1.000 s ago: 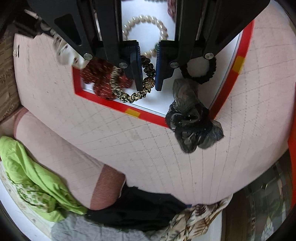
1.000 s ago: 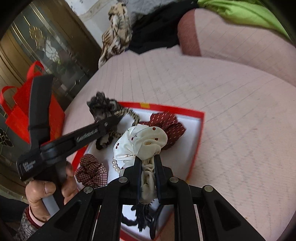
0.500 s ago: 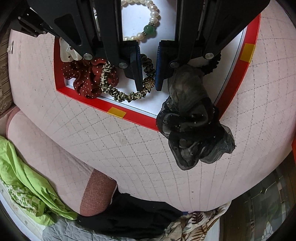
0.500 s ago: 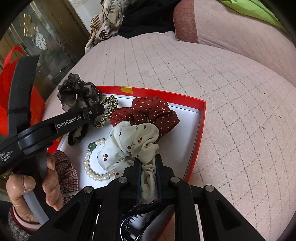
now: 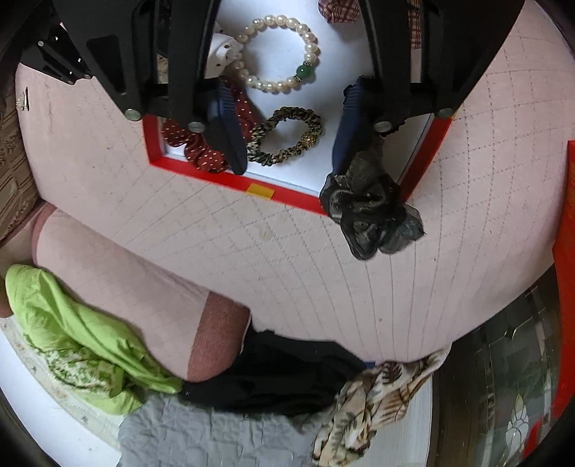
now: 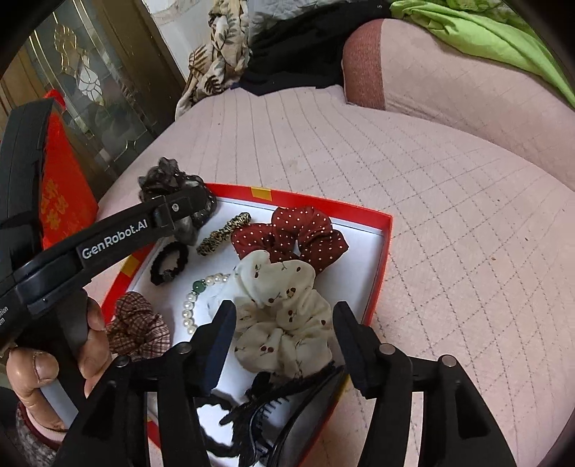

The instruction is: Organize jewelry

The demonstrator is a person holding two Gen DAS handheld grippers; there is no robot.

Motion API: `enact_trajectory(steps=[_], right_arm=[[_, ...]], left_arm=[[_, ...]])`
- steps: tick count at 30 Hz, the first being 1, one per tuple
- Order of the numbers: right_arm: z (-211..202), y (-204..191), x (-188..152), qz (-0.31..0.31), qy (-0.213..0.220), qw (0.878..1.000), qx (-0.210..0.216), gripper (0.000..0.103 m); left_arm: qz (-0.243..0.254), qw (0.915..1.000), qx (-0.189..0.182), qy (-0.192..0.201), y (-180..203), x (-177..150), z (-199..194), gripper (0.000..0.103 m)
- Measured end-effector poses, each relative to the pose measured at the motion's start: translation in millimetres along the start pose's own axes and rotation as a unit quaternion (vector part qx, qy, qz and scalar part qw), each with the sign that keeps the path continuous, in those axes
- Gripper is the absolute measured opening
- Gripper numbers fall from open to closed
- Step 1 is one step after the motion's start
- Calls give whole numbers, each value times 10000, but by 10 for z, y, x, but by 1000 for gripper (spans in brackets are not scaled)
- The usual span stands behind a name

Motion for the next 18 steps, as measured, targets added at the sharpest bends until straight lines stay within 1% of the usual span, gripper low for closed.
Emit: enact_trajectory(steps=[2,3,5,8,12,14,16,17,18], right_arm=[[-95,-8,-23,29,65,10000,-14,64],[-151,-9,-43,44,98,9999,-24,64],[-257,-9,-95,76,146,9998,-64,64],[-422,7,-189,93,239,9996,-140,65],[-716,82,-371,59,442,9979,-467,66],[-886,140,-497,106,550,9967,-593,68],[-1017,192,-612,179,603,9955,-704,69],[-1058,212,-655,200,613,9951,-754,69],[-1103,224,-705,215,619,9947,-792,70]], left_arm=[[44,9999,55,119,-5,9,-79,55],[68,9997,113,196,-10,16,-118,58],[101,9990,242,348,-38,24,-197,61],[130,9980,392,479,-73,35,-286,61],[138,9959,549,711,-107,-2,-543,61],[164,9954,528,782,-88,-57,-685,62],[169,9946,517,883,-67,-164,-886,69],[166,9935,552,977,-64,-234,-1012,74],[173,9920,624,1086,-59,-285,-1115,77]])
Point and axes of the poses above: each gripper's, at about its wrist camera, not at the fingertips, and z roughly the way its jaws point, y to its right, x to its top, the point moved 9 cm from there along z, roughly the way its jaws point, and after that the axes turned 6 degrees about x, right-handed, at the moved point
